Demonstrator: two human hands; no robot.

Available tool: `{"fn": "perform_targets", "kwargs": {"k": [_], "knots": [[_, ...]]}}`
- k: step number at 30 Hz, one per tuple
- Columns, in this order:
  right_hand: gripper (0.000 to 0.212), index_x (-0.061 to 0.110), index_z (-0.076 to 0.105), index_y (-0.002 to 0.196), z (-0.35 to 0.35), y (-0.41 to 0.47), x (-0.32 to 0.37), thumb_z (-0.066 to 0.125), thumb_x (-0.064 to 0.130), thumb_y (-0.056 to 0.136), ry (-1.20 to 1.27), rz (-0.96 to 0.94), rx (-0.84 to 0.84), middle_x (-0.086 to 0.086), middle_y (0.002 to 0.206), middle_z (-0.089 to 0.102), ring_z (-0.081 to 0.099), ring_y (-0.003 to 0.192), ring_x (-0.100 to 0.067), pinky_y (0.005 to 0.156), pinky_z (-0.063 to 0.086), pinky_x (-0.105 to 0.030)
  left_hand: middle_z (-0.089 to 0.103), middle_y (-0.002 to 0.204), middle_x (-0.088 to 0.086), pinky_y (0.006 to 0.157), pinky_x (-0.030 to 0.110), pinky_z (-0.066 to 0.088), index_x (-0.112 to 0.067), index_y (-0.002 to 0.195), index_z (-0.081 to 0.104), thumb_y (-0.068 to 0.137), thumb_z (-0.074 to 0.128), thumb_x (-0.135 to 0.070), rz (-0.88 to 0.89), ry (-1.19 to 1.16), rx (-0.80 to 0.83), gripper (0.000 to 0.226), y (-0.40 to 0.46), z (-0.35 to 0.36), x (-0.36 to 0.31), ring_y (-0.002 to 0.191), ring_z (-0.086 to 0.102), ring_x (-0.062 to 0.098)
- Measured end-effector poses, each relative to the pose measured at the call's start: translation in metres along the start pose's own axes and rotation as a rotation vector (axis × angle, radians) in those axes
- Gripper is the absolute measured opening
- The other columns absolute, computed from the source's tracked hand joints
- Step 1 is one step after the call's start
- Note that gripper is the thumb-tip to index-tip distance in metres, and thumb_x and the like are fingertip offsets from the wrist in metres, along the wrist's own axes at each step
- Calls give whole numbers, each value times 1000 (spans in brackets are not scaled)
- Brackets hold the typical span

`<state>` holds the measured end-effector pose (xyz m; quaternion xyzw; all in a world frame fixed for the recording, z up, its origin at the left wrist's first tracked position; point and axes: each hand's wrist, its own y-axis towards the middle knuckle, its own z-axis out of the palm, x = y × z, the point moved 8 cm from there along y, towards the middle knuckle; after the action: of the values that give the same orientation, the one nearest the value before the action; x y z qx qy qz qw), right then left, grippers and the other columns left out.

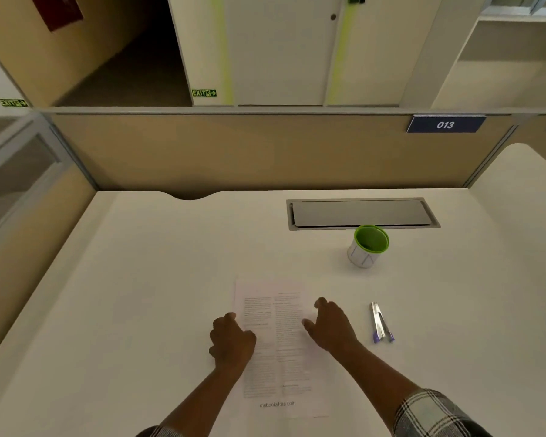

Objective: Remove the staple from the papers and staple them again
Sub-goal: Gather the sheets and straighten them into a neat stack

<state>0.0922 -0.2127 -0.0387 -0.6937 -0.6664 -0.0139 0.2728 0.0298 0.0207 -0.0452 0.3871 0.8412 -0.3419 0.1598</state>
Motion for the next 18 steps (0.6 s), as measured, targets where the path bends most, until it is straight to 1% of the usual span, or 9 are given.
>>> {"fn": "perform_targets", "kwargs": {"k": [2, 5, 9, 10, 11, 13, 14, 16, 18], "knots": [[60, 9, 39, 130, 18, -10, 1, 60, 46, 87, -14, 67, 37, -11, 126, 47, 46, 119, -29, 96, 47, -40, 44, 135, 13, 101, 50, 41, -13, 136, 44, 82, 62, -17, -42, -35, 22, 57, -6, 3, 4, 126, 44, 31], [57, 9, 38, 127, 26, -20, 7, 61, 42, 87, -13, 118, 4, -9, 126, 42, 42, 118, -27, 94, 49, -44, 42, 132, 16, 99, 44, 45, -13, 134, 46, 81, 64, -17, -85, -140, 31, 56, -11, 4, 7, 122, 46, 34], [53, 9, 39, 125, 27, -26, 8, 63, 37, 88, 13, 141, -24, -8, 125, 43, 44, 118, -27, 92, 50, -43, 48, 126, 18, 88, 34, 49, -11, 129, 47, 78, 66, -19, -122, -283, 61, 55, -12, 4, 10, 98, 55, 26], [53, 8, 39, 125, 26, -27, 8, 63, 37, 87, 22, 144, -32, -8, 124, 43, 44, 117, -27, 92, 50, -43, 51, 125, 18, 87, 32, 50, -9, 129, 47, 77, 66, -18, -127, -320, 72, 56, -11, 4, 11, 94, 57, 25], [53, 8, 39, 124, 26, -27, 7, 64, 37, 87, 36, 144, -35, -9, 124, 43, 44, 117, -27, 92, 50, -42, 54, 125, 18, 86, 31, 50, -7, 130, 47, 77, 67, -17, -130, -356, 86, 58, -10, 4, 12, 95, 58, 25], [56, 7, 38, 125, 27, -26, 4, 65, 37, 87, 45, 149, -25, -10, 125, 43, 44, 117, -28, 94, 48, -38, 58, 126, 15, 84, 28, 46, -4, 131, 47, 80, 69, -16, -133, -396, 124, 57, -8, 7, 11, 104, 59, 26], [57, 7, 38, 125, 26, -25, 4, 65, 38, 86, 36, 146, -18, -10, 125, 43, 44, 117, -29, 94, 47, -37, 61, 123, 13, 84, 29, 48, -3, 129, 49, 80, 70, -16, -124, -407, 138, 54, -6, 7, 11, 106, 61, 27], [59, 7, 38, 126, 26, -24, 3, 66, 38, 85, 33, 136, -4, -10, 126, 43, 45, 117, -29, 94, 46, -35, 67, 115, 10, 80, 31, 53, -6, 120, 58, 81, 68, -14, -83, -417, 159, 41, -4, 8, 9, 98, 65, 25], [61, 8, 38, 128, 24, -23, 0, 68, 37, 84, 91, 138, 0, -10, 127, 44, 45, 118, -29, 95, 46, -37, 71, 110, 8, 72, 26, 51, -12, 107, 64, 84, 63, -9, 5, -392, 169, 23, -4, 5, 3, 91, 66, 21]]}}
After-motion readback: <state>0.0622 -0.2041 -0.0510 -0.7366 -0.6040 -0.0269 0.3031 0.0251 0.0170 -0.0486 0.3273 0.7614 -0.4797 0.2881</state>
